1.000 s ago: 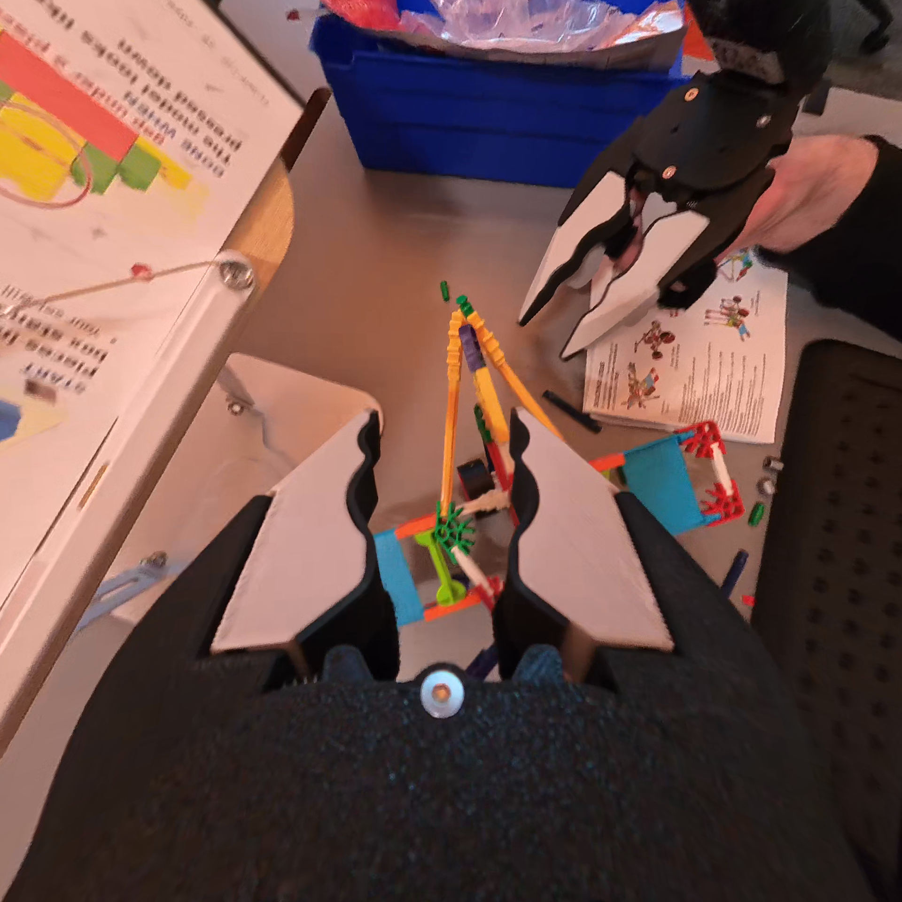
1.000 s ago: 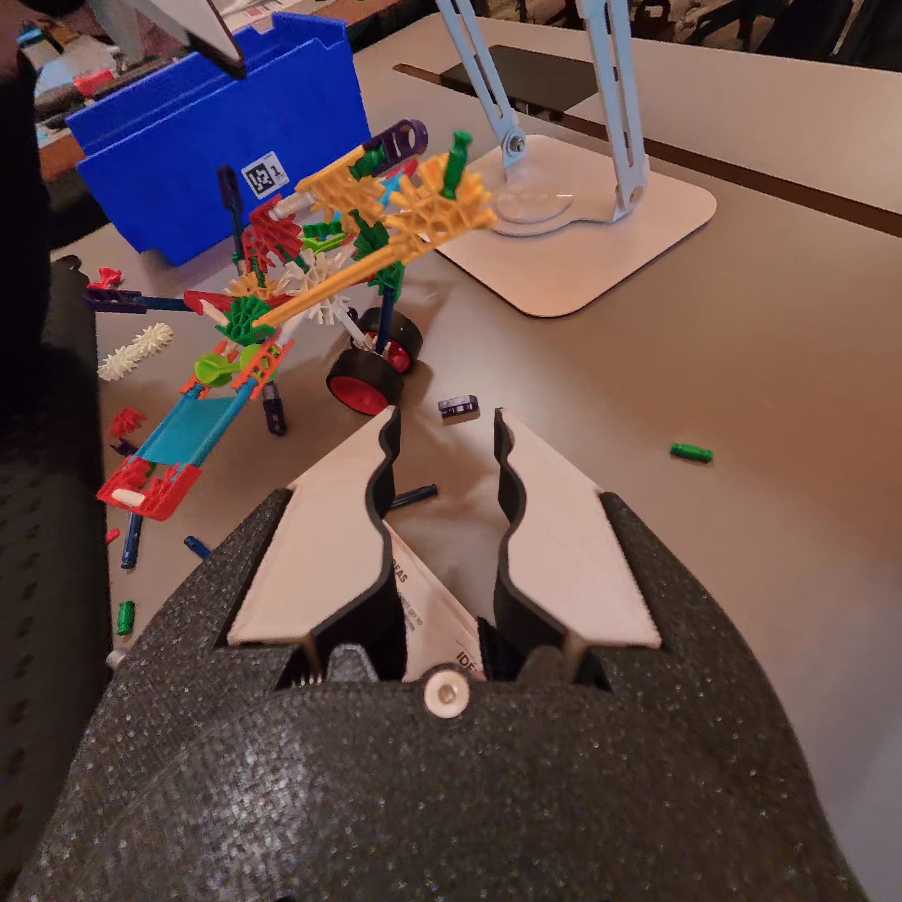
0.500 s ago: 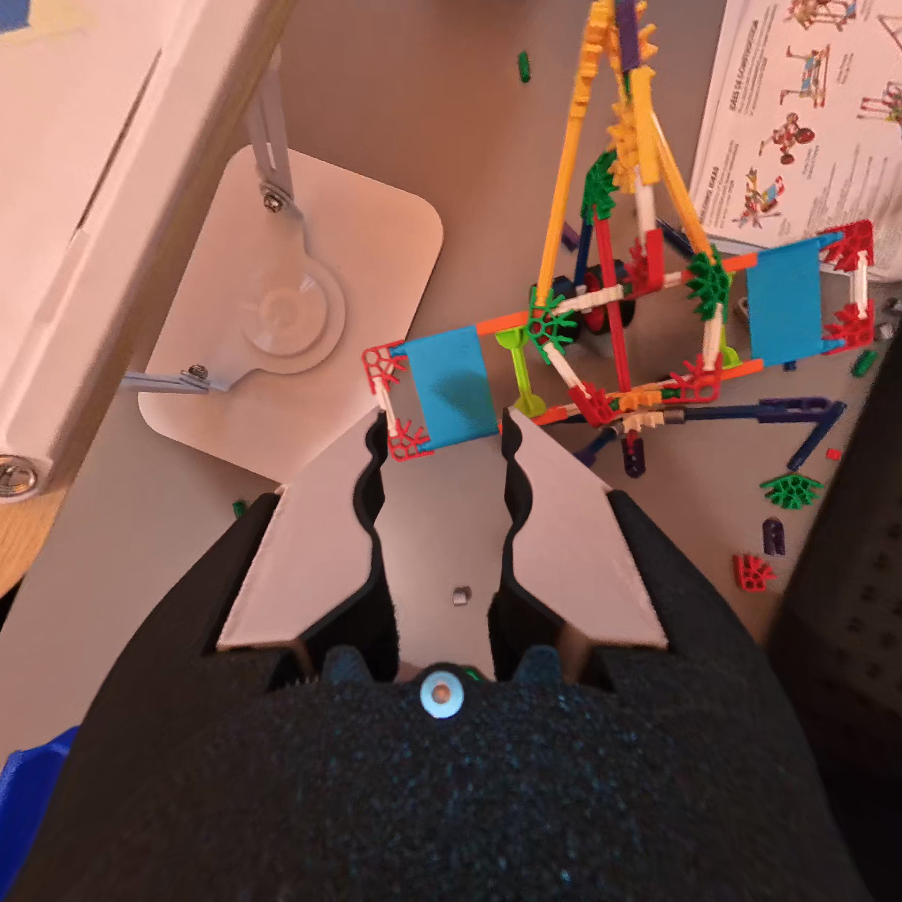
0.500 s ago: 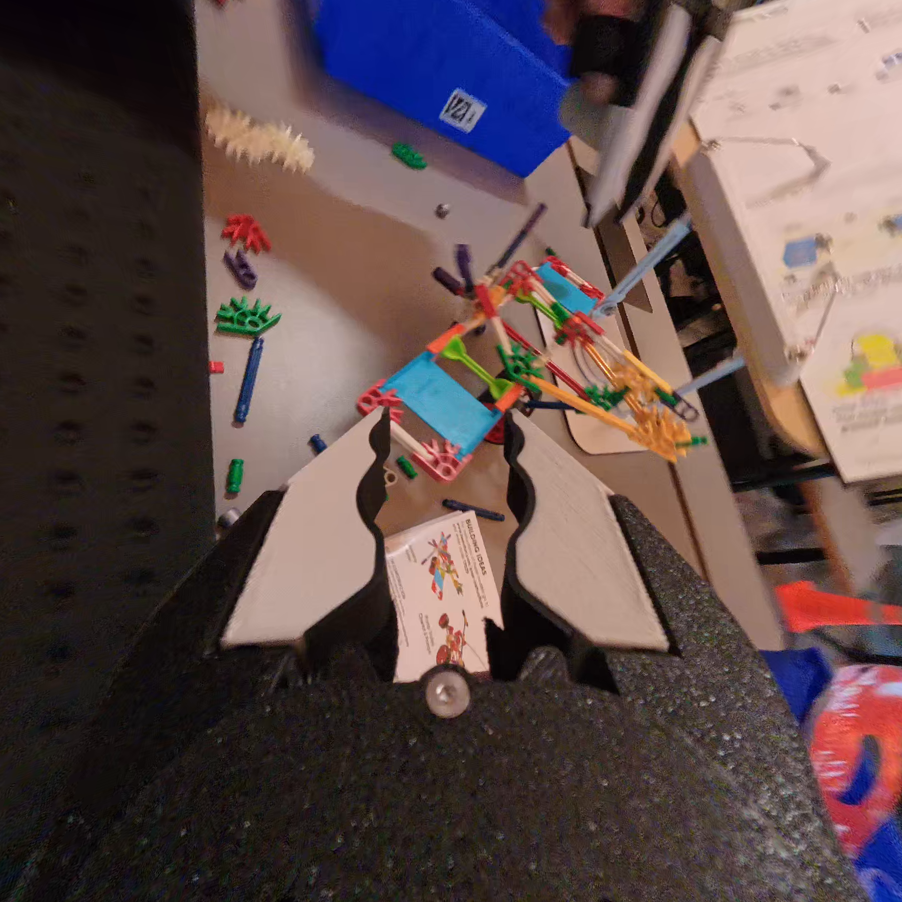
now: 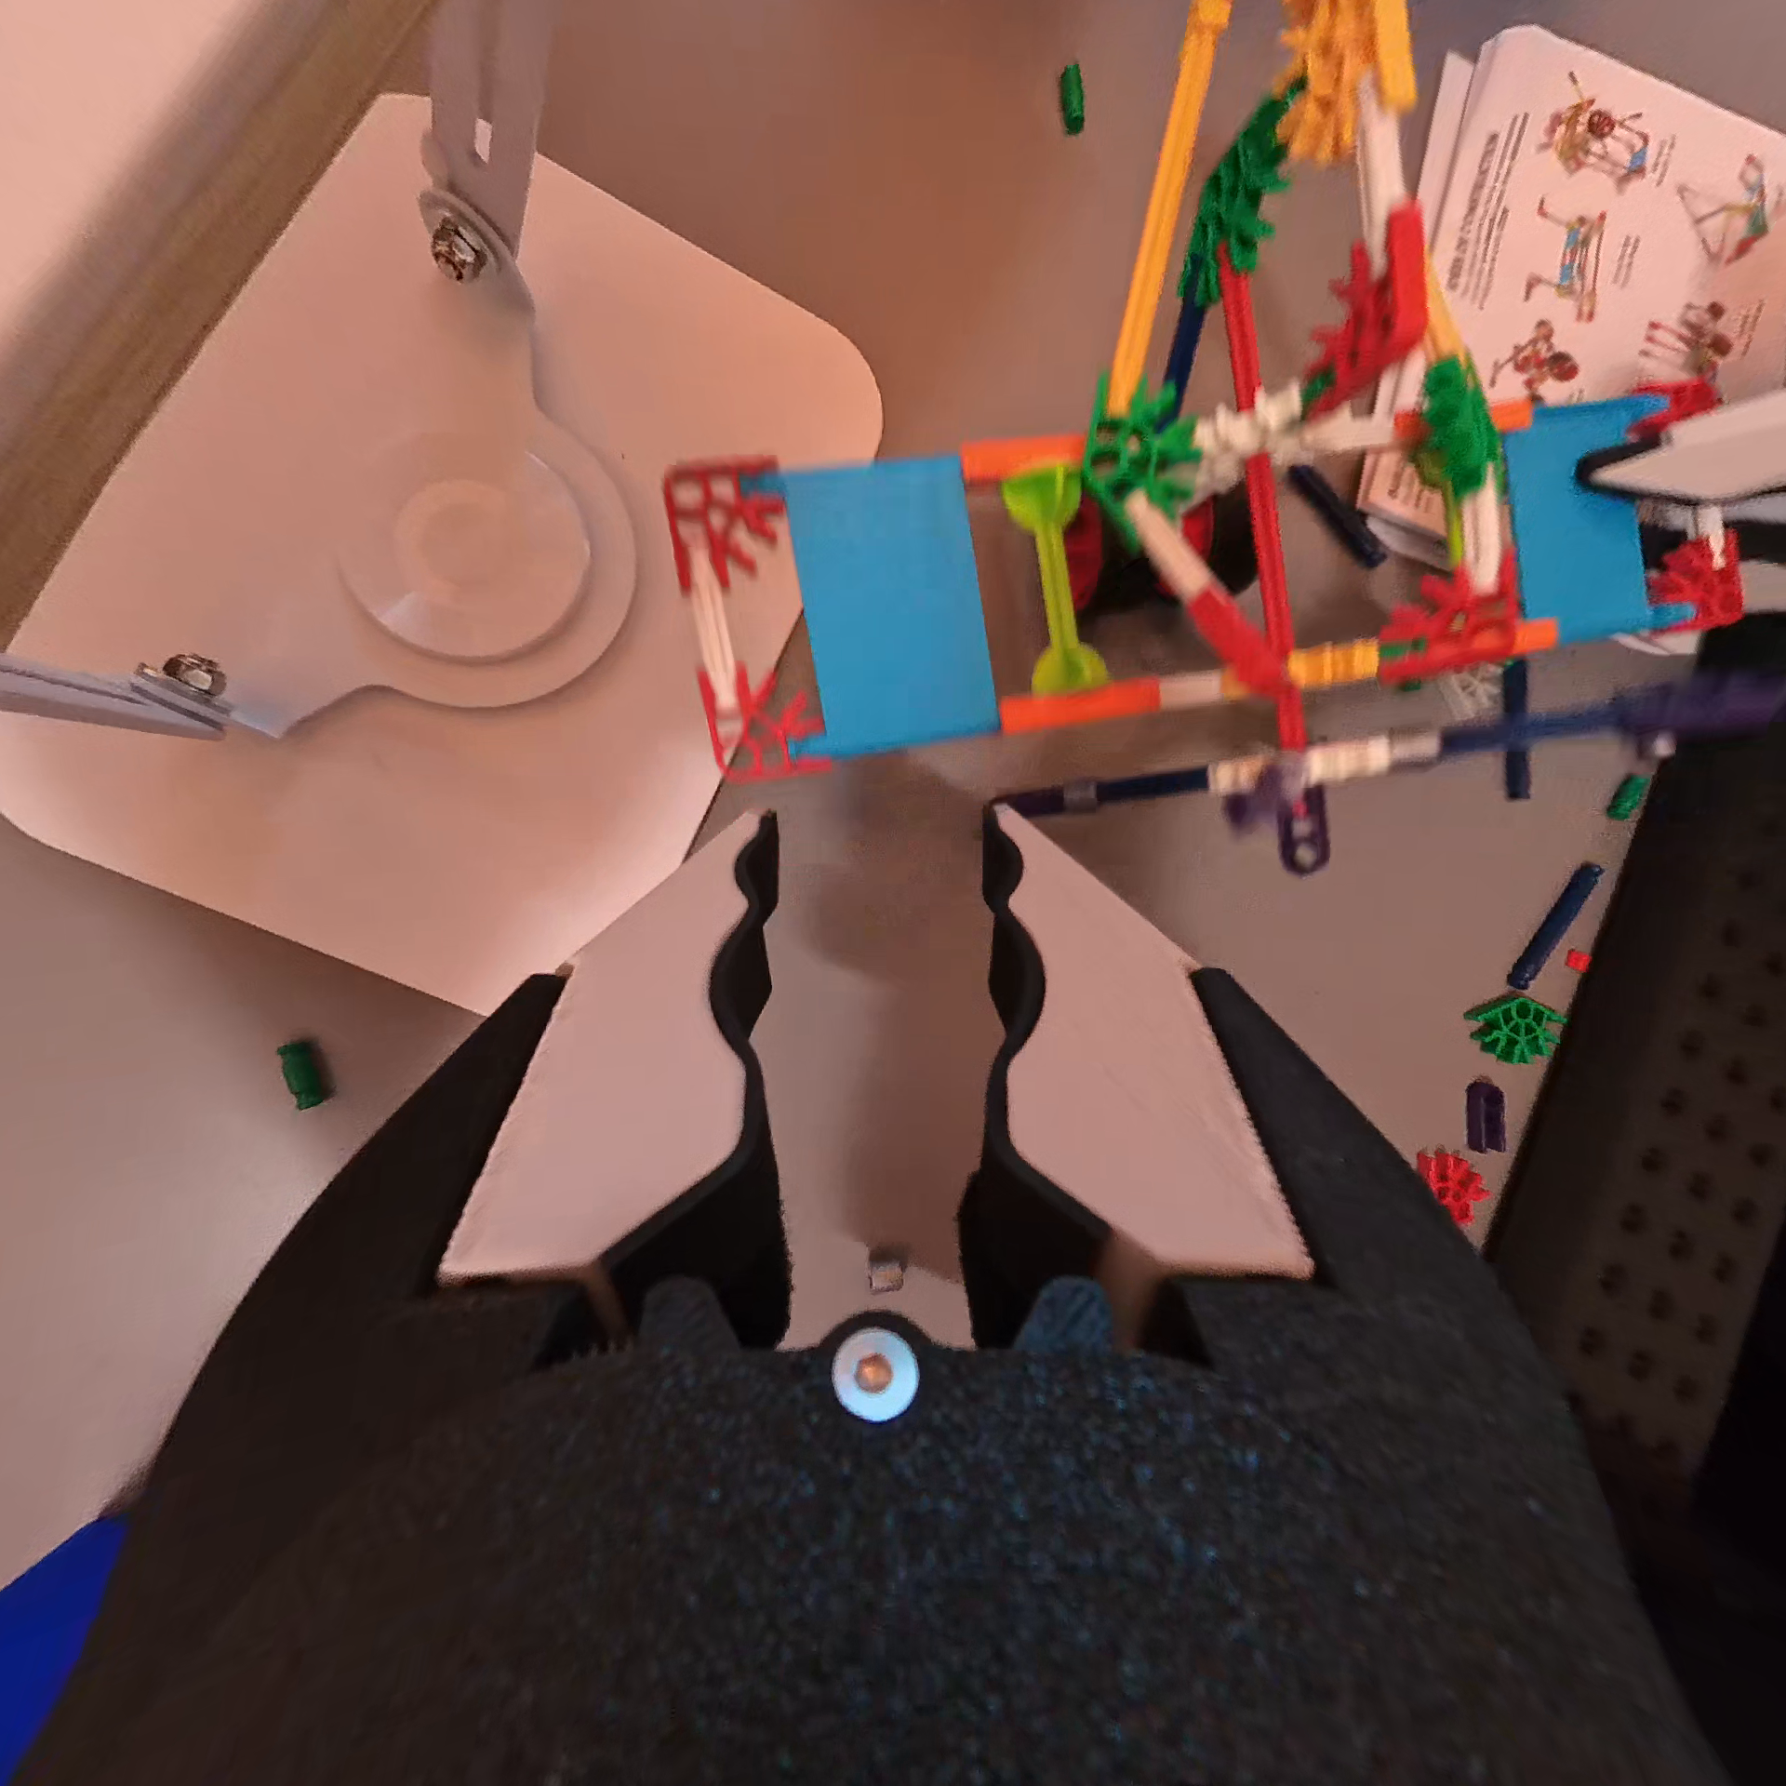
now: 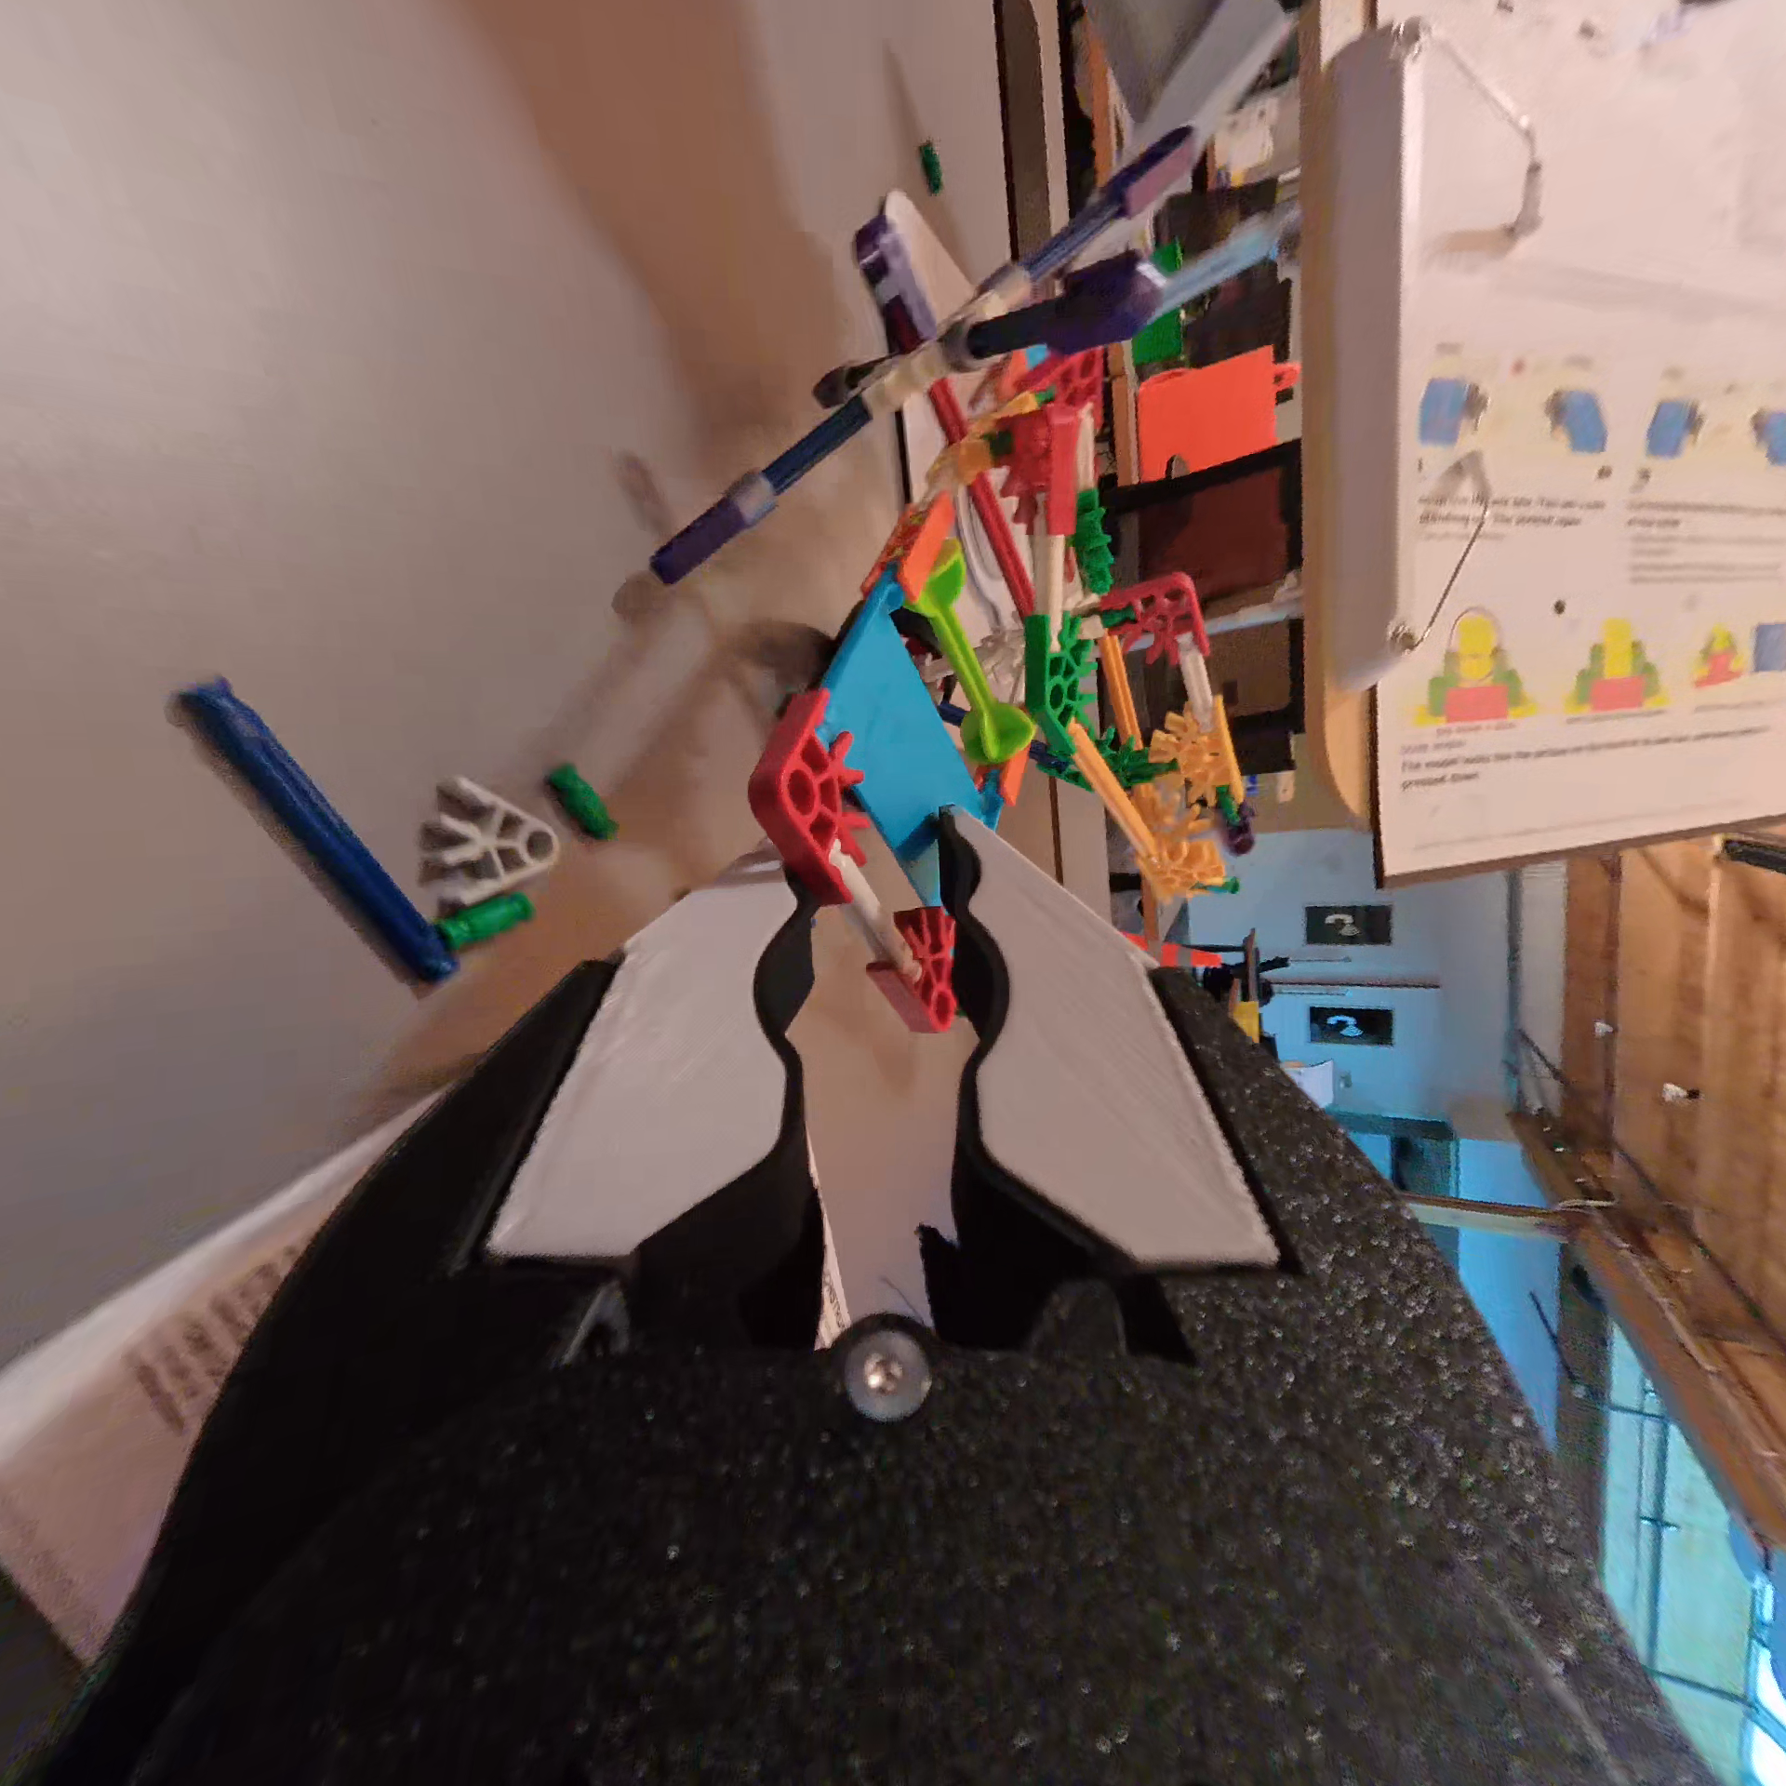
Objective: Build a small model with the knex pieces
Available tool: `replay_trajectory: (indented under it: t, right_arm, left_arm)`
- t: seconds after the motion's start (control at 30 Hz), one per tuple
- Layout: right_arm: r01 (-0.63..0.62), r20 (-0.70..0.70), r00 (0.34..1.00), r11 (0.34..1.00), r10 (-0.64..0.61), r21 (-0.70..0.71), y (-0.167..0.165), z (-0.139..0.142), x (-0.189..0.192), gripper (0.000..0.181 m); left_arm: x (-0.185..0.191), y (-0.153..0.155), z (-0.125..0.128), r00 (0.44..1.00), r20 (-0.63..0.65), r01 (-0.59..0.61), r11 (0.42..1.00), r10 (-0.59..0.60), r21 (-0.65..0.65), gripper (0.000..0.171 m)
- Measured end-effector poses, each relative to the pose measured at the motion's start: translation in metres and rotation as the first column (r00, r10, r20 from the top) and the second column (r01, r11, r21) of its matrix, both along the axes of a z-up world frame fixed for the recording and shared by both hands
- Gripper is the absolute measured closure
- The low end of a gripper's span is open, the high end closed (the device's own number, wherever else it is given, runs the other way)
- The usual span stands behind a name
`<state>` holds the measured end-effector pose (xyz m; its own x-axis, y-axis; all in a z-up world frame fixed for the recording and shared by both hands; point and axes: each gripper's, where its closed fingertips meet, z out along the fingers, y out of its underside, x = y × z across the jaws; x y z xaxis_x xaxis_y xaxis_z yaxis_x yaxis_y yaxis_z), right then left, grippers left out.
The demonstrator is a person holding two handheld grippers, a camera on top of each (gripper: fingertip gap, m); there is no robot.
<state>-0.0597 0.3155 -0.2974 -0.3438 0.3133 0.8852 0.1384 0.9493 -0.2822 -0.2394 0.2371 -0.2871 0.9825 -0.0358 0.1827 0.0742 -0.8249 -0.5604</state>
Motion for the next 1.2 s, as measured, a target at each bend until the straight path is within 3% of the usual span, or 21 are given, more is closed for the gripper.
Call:
replay_trajectory:
  t: [0.3,0.63,0.83,1.0,1.2]
  right_arm:
    - [-0.071,0.049,0.994,0.930,0.094,-0.360,0.034,0.004,-0.003,0.177]
    - [-0.100,0.063,0.990,0.953,0.123,-0.288,0.026,-0.005,-0.002,0.174]
    - [-0.125,0.040,0.989,0.945,0.143,-0.302,0.024,-0.001,-0.003,0.177]
    - [-0.168,0.059,0.978,0.917,0.202,-0.362,0.021,0.000,-0.008,0.178]
    - [-0.160,0.084,0.976,0.922,0.202,-0.352,0.021,0.002,-0.018,0.178]
  left_arm:
    - [-0.002,0.014,0.000,0.999,0.043,-0.004,0.997,0.001,0.073,0.129]
    - [0.000,0.021,0.023,0.999,-0.009,0.034,0.981,-0.033,0.190,0.122]
    - [-0.006,0.009,0.034,0.999,0.017,-0.030,0.982,0.027,0.186,0.131]
    - [-0.009,-0.005,0.024,1.000,-0.008,-0.029,0.993,0.030,0.119,0.131]
    - [0.013,-0.014,0.015,0.995,0.067,0.069,0.995,-0.074,0.076,0.139]
